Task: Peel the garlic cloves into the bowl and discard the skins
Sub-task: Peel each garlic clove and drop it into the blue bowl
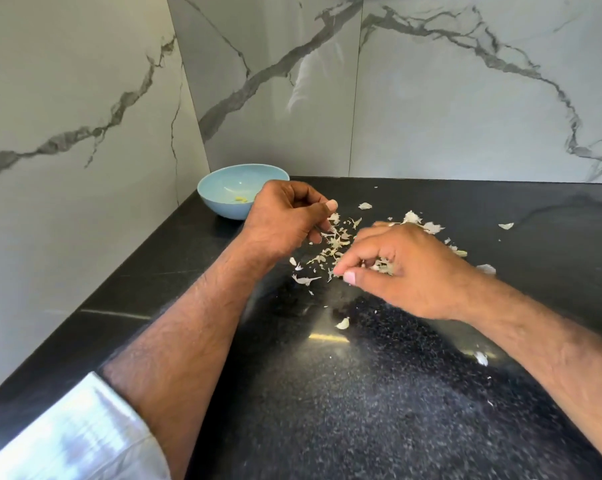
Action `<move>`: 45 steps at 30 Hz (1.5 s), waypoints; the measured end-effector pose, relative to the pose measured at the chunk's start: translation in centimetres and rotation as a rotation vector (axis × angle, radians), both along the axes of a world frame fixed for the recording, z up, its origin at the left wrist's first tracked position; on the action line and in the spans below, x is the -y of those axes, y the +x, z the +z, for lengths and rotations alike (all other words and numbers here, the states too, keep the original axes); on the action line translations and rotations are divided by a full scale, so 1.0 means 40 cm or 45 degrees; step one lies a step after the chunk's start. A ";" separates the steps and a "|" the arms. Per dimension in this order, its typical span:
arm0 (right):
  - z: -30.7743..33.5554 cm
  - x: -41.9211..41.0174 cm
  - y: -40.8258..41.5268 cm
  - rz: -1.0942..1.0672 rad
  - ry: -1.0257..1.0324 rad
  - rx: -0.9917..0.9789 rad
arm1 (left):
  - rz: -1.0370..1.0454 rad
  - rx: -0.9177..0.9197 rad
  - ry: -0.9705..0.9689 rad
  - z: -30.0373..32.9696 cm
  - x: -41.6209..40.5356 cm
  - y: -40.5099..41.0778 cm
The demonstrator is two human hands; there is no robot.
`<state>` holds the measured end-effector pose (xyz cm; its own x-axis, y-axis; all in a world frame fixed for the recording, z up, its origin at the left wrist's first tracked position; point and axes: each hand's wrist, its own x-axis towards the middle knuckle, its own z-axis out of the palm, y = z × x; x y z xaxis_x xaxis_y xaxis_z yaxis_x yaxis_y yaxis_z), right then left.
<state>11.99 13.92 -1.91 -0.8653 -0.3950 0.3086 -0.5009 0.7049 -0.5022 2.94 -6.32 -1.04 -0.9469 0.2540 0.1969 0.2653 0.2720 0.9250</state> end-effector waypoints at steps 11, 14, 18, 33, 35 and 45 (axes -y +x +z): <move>-0.017 0.024 0.016 0.237 0.248 0.186 | -0.015 -0.008 -0.081 -0.002 -0.001 -0.003; -0.020 0.032 0.017 0.270 0.284 0.161 | -0.019 -0.017 -0.091 -0.003 -0.002 0.001; -0.021 0.038 0.026 0.234 0.265 0.160 | -0.014 -0.016 -0.061 0.001 0.003 0.004; -0.042 0.077 0.041 0.198 0.312 0.162 | -0.028 -0.023 -0.081 -0.002 0.001 0.006; -0.042 0.075 0.047 0.220 0.439 0.119 | -0.030 -0.020 -0.089 -0.002 0.001 0.006; -0.001 -0.046 -0.021 -0.169 -0.496 0.280 | -0.059 0.001 -0.058 -0.002 -0.003 0.013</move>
